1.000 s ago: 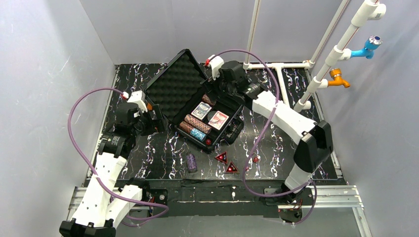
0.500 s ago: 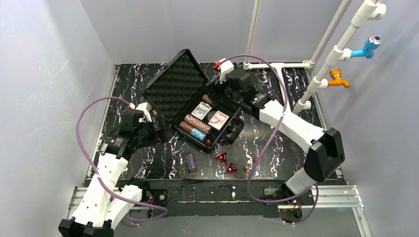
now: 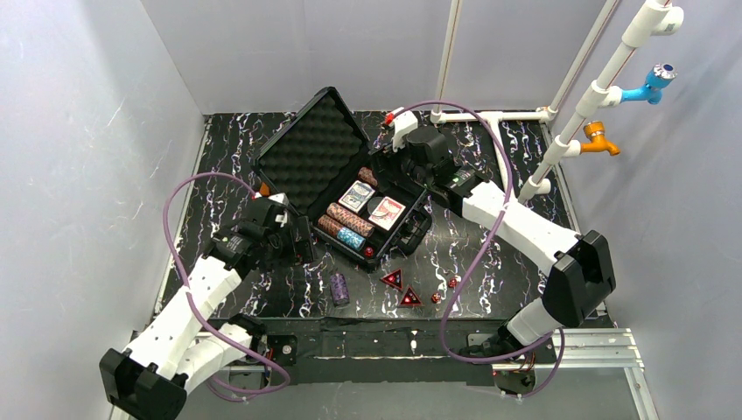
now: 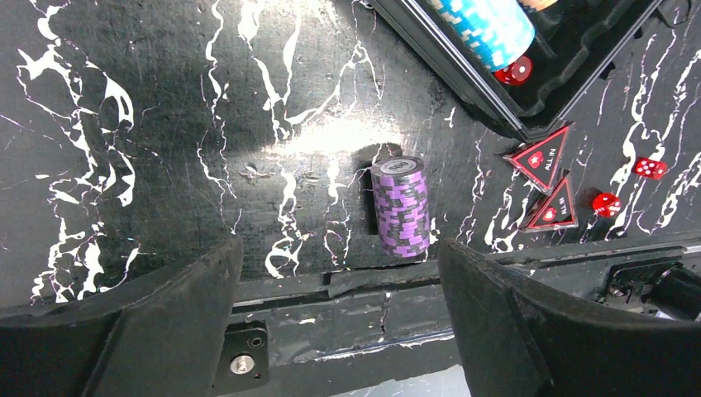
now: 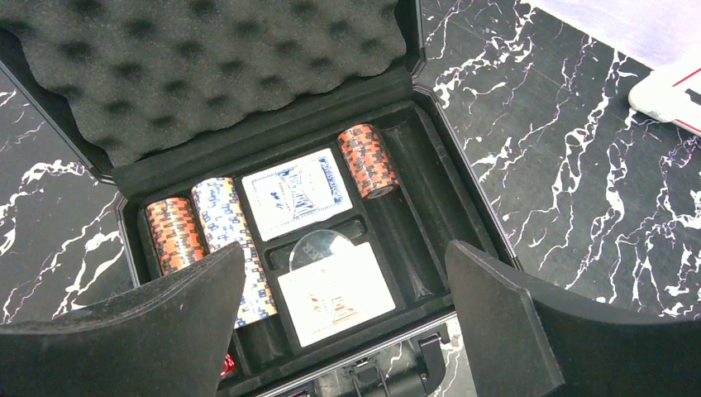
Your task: Pack up texas hold em set
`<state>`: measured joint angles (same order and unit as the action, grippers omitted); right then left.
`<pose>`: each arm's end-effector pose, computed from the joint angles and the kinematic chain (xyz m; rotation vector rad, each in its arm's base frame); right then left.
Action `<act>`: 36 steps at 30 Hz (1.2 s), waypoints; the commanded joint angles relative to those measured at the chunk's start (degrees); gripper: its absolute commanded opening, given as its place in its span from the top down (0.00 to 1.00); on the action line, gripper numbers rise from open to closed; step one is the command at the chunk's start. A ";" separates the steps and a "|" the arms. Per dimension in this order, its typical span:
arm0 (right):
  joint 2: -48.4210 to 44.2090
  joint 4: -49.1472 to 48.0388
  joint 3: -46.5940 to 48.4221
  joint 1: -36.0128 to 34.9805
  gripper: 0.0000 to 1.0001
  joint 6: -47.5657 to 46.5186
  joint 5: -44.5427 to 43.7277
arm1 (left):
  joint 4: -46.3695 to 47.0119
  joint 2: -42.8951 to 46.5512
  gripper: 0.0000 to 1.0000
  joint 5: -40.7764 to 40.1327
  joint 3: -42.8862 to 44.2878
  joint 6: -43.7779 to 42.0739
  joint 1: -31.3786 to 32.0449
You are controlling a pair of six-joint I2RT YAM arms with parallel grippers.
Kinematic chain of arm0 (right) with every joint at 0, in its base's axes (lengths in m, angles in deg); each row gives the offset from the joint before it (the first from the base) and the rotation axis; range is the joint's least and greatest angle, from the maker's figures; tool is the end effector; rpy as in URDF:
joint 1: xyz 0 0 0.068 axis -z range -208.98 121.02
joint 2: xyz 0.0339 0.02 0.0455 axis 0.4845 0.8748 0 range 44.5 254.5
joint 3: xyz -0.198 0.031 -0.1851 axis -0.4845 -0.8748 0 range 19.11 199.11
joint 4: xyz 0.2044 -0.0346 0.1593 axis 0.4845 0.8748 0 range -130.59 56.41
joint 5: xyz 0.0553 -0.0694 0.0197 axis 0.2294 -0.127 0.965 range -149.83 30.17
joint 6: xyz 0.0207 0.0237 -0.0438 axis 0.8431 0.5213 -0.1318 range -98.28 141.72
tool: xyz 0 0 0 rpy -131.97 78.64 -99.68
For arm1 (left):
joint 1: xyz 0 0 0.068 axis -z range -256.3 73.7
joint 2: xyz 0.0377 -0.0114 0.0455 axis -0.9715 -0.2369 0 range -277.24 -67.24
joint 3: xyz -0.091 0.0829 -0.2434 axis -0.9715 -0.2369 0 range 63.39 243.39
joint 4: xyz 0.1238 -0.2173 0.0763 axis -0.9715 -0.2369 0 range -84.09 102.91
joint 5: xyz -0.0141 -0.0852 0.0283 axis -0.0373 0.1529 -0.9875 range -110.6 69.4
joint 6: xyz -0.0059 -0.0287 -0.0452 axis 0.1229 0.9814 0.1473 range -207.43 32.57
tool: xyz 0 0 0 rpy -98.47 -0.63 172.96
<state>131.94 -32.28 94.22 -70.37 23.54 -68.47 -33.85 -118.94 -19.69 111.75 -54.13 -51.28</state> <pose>0.2754 0.2356 0.3451 -0.5614 1.8604 0.3581 0.1581 -0.0744 0.2822 -0.1734 2.4960 -0.4600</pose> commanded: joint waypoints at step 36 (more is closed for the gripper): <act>-9.40 -1.20 -7.43 -0.09 0.02 6.44 -4.40 | 14.65 -16.26 0.33 -5.92 -8.04 15.95 18.54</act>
<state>124.69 -31.60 87.40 -70.37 29.33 -71.69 -20.04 -134.05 -23.67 104.21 -39.79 -33.56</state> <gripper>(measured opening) 0.982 0.684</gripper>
